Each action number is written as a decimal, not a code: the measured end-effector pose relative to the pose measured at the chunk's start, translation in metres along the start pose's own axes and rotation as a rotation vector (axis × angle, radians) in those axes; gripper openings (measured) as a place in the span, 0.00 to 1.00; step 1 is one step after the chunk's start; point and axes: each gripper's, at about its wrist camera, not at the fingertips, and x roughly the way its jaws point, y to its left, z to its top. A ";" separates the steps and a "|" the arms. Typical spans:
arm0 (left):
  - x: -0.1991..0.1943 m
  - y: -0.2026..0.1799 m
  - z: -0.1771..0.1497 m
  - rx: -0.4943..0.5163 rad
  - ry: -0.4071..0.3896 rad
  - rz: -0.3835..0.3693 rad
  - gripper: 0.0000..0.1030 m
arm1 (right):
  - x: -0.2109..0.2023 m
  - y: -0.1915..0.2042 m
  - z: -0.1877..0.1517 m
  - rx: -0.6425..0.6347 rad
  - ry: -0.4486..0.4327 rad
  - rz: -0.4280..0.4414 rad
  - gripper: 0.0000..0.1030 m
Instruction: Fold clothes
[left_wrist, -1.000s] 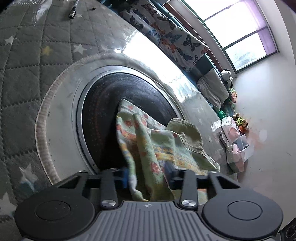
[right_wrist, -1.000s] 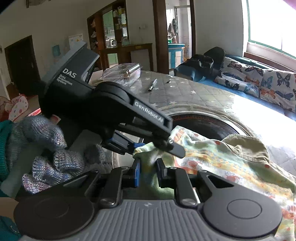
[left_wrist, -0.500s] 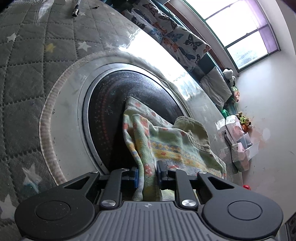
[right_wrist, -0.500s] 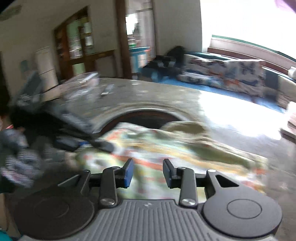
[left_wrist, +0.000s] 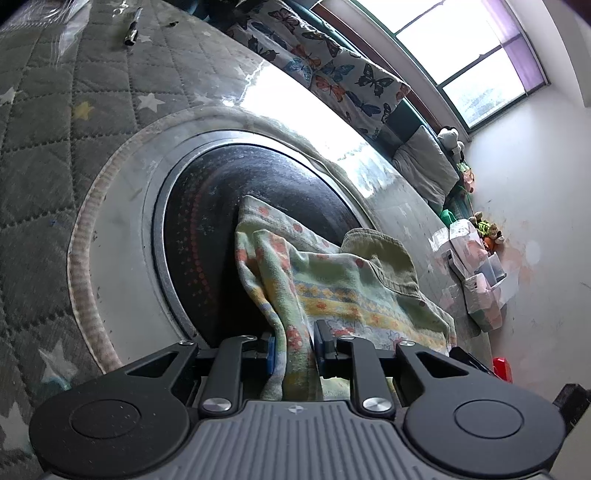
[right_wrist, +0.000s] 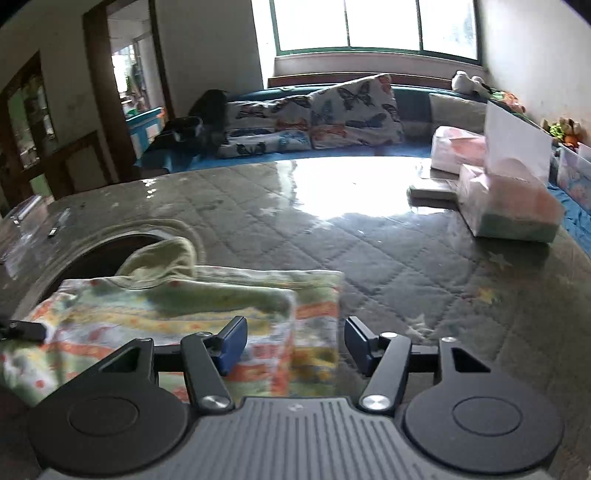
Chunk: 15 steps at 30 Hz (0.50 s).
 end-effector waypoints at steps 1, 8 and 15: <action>0.000 0.000 0.000 0.001 0.000 0.000 0.21 | 0.002 -0.002 -0.001 0.014 0.004 0.006 0.58; 0.003 -0.003 0.002 0.022 0.002 0.003 0.20 | 0.010 0.002 -0.003 0.046 0.005 0.050 0.56; 0.001 -0.010 0.003 0.058 -0.008 0.001 0.15 | 0.006 0.015 -0.007 0.063 -0.004 0.091 0.15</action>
